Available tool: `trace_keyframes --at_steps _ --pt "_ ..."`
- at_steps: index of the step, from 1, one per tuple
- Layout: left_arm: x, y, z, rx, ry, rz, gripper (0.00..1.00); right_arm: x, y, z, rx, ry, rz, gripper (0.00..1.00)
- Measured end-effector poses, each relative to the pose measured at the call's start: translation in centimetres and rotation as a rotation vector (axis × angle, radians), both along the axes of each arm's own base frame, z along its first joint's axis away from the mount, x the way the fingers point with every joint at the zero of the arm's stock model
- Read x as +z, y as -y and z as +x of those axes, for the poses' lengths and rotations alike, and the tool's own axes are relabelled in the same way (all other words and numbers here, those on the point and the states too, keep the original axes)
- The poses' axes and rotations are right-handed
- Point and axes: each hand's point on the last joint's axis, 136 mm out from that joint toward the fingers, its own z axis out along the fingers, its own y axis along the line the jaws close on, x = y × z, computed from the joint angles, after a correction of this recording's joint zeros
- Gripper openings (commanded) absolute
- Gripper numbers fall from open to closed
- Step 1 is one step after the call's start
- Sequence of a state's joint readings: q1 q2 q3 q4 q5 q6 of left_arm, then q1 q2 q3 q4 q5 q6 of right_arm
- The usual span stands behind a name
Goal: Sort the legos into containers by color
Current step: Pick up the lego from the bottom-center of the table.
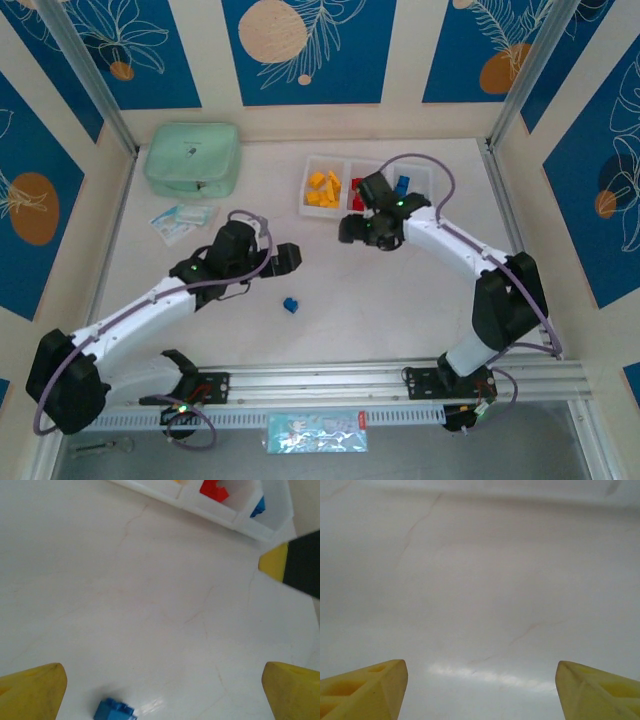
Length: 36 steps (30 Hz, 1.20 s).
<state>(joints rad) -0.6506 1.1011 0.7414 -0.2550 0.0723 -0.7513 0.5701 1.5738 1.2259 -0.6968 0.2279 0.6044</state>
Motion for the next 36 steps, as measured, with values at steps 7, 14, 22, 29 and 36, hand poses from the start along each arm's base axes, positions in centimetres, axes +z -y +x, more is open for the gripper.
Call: trace_keyframes --at_steps 7,14,22,29,36 --pt "-1.2 -2.6 -1.7 0.049 -0.025 0.058 1.00 -2.4 -6.0 -6.2 0.125 -0.086 0.042 0.80" --pt "-2.3 -5.0 -3.3 0.114 -0.057 0.096 1.00 -4.4 -9.7 -8.9 0.183 -0.142 0.082 0.80" --pt "-2.9 -7.4 -4.8 0.198 -0.075 0.101 1.00 -7.5 -12.8 -11.6 0.298 -0.177 0.053 0.70" --pt "-2.8 -8.5 -5.2 0.251 -0.074 0.097 1.00 -8.6 -14.7 -12.1 0.387 -0.168 0.043 0.61" --pt "-3.4 -9.1 -5.5 0.275 -0.088 0.104 1.00 -9.6 -15.9 -11.6 0.458 -0.152 0.018 0.51"
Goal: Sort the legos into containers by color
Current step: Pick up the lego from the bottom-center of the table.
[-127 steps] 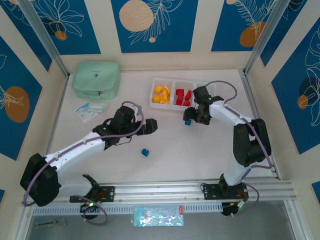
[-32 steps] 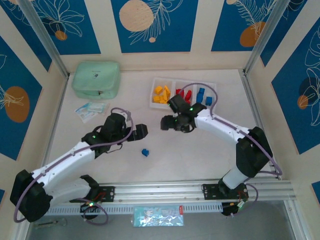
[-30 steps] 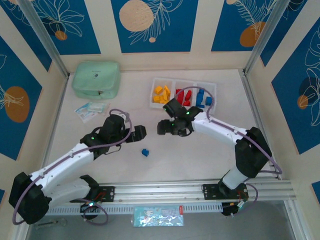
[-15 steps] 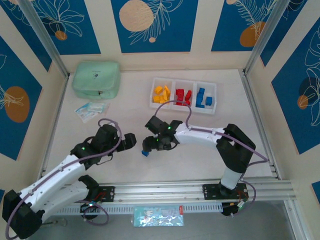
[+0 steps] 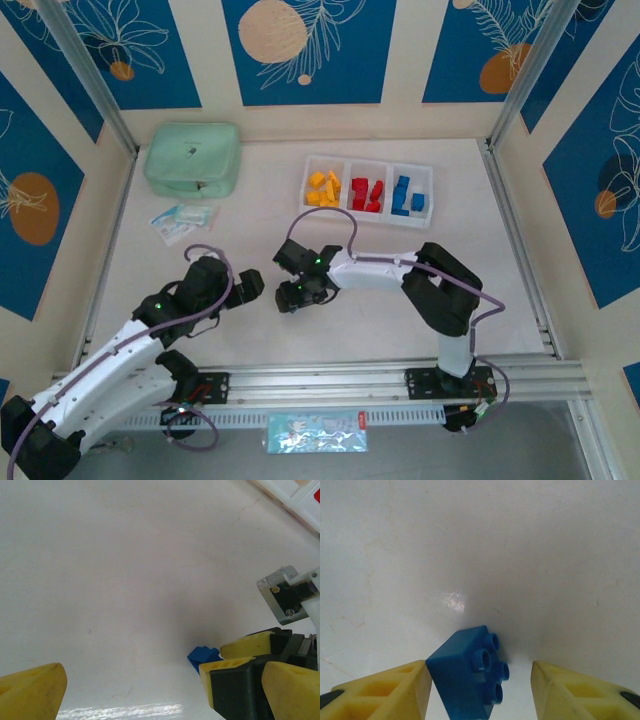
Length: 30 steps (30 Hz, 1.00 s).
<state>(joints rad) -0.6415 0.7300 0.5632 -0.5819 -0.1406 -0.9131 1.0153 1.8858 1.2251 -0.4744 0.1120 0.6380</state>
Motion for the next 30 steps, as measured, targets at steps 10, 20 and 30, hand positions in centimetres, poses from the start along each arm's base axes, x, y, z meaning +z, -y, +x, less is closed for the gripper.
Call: trace_keyframes --at_steps 10,20,30 --pt "0.1 -0.2 -0.1 0.002 0.002 0.002 1.00 -0.8 -0.5 0.2 0.069 0.030 -0.034 0.30" --pt "0.0 -0.1 -0.1 0.001 -0.001 0.004 1.00 2.0 0.9 1.6 0.020 0.040 0.015 0.26" --pt "2.4 2.8 2.2 -0.083 0.040 -0.030 1.00 10.2 11.5 11.1 -0.338 0.152 0.143 0.26"
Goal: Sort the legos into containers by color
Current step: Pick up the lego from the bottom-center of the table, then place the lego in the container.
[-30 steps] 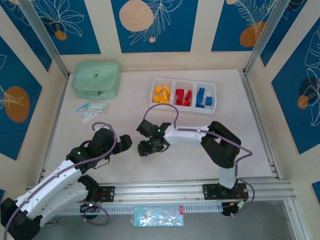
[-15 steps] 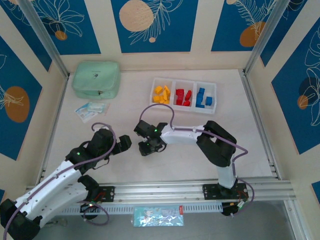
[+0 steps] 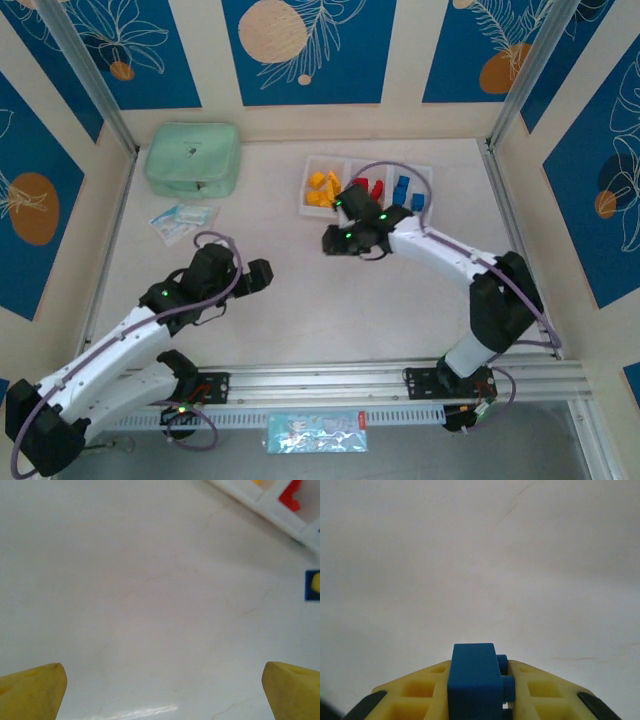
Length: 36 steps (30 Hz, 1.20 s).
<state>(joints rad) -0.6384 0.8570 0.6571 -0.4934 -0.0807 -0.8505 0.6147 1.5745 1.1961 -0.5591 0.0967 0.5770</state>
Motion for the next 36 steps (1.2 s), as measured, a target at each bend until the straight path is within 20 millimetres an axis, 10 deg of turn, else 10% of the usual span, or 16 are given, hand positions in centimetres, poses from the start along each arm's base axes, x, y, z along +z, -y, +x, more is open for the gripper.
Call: trace_keyframes --at_steps 8,14,26,36 --pt "2.0 4.1 3.1 -0.129 0.066 -0.033 1.00 0.9 12.3 6.8 -0.333 0.013 -0.044 0.26" --pt "2.7 7.3 5.5 -0.214 0.096 -0.059 1.00 2.2 17.9 12.7 -0.472 0.068 -0.066 0.26" --pt "2.2 10.4 8.1 -0.273 0.098 -0.076 1.00 -2.2 20.7 19.8 -0.477 0.056 -0.231 0.39" --pt "2.4 10.1 8.6 -0.259 0.102 -0.072 1.00 -1.8 21.0 19.7 -0.461 0.069 -0.276 0.68"
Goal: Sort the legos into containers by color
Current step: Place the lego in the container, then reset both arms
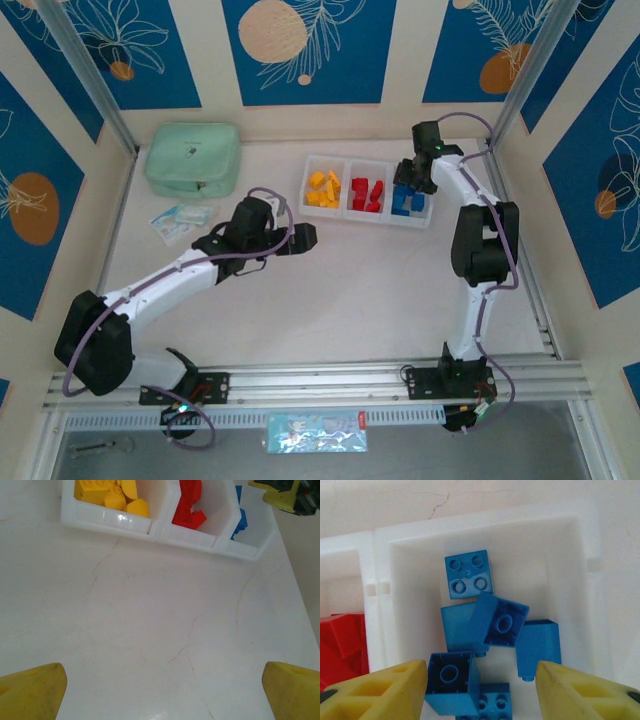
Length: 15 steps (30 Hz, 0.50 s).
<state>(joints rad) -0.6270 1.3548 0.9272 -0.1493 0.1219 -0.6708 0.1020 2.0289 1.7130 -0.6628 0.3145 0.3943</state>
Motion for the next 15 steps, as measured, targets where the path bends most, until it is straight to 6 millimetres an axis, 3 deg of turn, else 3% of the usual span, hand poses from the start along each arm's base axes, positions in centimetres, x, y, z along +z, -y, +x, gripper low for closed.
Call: trace_keyframes --at_steps 5,9,12,15 --pt "0.2 -1.4 1.0 0.049 0.013 0.006 1.00 3.7 -0.3 -3.4 0.005 0.074 0.004 0.91" --pt "0.8 -4.2 1.8 0.130 0.054 0.046 1.00 6.4 0.4 -6.6 0.002 0.180 -0.016 0.99" --pt "1.3 -8.3 2.6 0.248 0.106 0.113 1.00 6.2 1.9 -9.0 -0.025 0.239 -0.047 0.99" --pt "1.0 -13.4 3.2 0.398 0.167 0.230 1.00 3.6 4.2 -11.5 -0.071 0.265 -0.082 0.99"
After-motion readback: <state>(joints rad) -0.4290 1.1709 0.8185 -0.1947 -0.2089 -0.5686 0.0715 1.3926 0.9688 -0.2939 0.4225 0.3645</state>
